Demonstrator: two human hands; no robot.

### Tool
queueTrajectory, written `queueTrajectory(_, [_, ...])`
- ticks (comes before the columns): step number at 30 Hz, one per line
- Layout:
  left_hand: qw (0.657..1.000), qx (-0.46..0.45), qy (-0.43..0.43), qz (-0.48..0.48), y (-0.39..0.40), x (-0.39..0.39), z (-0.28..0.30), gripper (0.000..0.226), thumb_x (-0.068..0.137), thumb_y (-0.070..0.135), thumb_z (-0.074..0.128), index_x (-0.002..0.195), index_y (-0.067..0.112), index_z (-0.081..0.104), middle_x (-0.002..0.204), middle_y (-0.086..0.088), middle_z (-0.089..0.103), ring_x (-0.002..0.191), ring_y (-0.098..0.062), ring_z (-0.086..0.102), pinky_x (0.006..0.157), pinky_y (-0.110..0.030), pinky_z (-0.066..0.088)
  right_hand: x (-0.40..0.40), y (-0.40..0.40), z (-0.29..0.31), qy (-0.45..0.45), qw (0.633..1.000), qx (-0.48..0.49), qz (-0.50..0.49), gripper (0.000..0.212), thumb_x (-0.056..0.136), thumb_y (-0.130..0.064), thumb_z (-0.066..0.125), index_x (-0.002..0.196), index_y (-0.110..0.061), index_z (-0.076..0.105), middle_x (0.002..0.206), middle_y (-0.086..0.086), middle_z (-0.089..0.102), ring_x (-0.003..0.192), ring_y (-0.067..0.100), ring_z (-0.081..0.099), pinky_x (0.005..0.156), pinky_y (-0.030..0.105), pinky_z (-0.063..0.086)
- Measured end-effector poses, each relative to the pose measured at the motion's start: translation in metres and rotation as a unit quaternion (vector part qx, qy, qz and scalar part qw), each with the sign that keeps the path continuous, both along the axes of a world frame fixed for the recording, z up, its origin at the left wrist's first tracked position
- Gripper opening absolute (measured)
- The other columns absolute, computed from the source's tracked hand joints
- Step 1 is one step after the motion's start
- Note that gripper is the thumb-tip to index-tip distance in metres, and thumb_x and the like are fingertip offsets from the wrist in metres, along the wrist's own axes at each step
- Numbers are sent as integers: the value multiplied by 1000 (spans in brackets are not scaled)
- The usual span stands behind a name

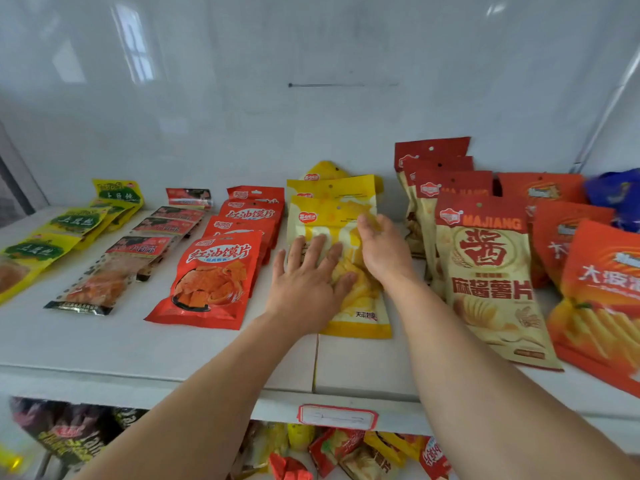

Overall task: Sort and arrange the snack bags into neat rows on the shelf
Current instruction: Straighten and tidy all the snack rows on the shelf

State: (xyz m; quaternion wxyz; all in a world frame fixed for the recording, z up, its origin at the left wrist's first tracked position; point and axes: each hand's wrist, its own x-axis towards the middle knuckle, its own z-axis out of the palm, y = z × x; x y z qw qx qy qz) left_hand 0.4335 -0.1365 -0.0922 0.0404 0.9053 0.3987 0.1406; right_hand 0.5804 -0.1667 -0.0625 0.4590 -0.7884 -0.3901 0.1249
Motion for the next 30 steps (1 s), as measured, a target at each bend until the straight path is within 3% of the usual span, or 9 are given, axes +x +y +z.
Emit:
queueTrajectory(6, [999, 2, -49, 11, -8, 2, 13, 71, 97, 63, 37, 156, 26, 24, 166, 2, 14, 154, -26, 2, 123, -47, 4, -6, -52, 25, -65, 997, -39, 16, 46, 101, -47, 44, 136, -17, 55, 139, 1, 57, 126, 23, 54, 100, 34, 42])
queueTrajectory(9, [998, 8, -63, 13, -15, 6, 22, 73, 95, 63, 40, 156, 24, 25, 166, 0, 15, 154, -27, 3, 123, -47, 5, -10, -85, 40, -71, 997, -12, -4, 43, 102, -43, 46, 133, -17, 58, 135, 0, 61, 125, 19, 56, 102, 35, 43])
queueTrajectory(16, [994, 12, -104, -10, -46, 30, 35, 70, 98, 57, 41, 156, 21, 26, 166, -2, 14, 154, -28, 1, 124, -48, 4, 22, -156, 46, -129, 986, 42, -103, 43, 101, -44, 48, 134, -17, 58, 133, -3, 62, 123, 12, 57, 94, 22, 40])
queueTrajectory(21, [990, 26, -133, -28, -66, 65, 34, 69, 98, 57, 42, 153, 18, 32, 165, -5, 18, 153, -28, 4, 124, -46, 9, 68, -176, 30, -77, 981, 57, -168, 59, 96, -52, 53, 145, -21, 44, 148, -1, 48, 135, 19, 46, 112, 41, 38])
queueTrajectory(24, [970, -81, -228, -35, -75, 99, 45, 74, 97, 58, 46, 154, 14, 31, 163, -5, 25, 152, -26, 11, 124, -45, 15, 92, -172, 26, 16, 988, 45, -145, 78, 85, -70, 53, 148, -25, 38, 150, -2, 46, 135, 23, 46, 111, 49, 38])
queueTrajectory(26, [937, -191, -291, -28, -84, 119, 55, 76, 96, 60, 47, 155, 15, 30, 161, -4, 31, 150, -23, 22, 121, -44, 24, 105, -167, 25, 86, 987, 45, -127, 96, 70, -84, 51, 146, -27, 39, 146, -3, 51, 132, 26, 51, 108, 52, 40])
queueTrajectory(28, [885, -308, -348, 6, -88, 135, 59, 72, 97, 61, 46, 153, 20, 32, 143, 6, 49, 127, -15, 49, 101, -32, 45, 118, -159, 24, 144, 983, 40, -109, 111, 58, -91, 51, 148, -28, 35, 146, -3, 51, 132, 28, 51, 108, 54, 40])
queueTrajectory(30, [837, -393, -380, 28, -87, 148, 60, 63, 98, 61, 45, 148, 24, 38, 111, 16, 58, 89, -4, 56, 72, -21, 44, 129, -151, 24, 184, 979, 28, -84, 112, 60, -89, 55, 151, -27, 31, 149, -1, 49, 131, 29, 51, 108, 53, 40])
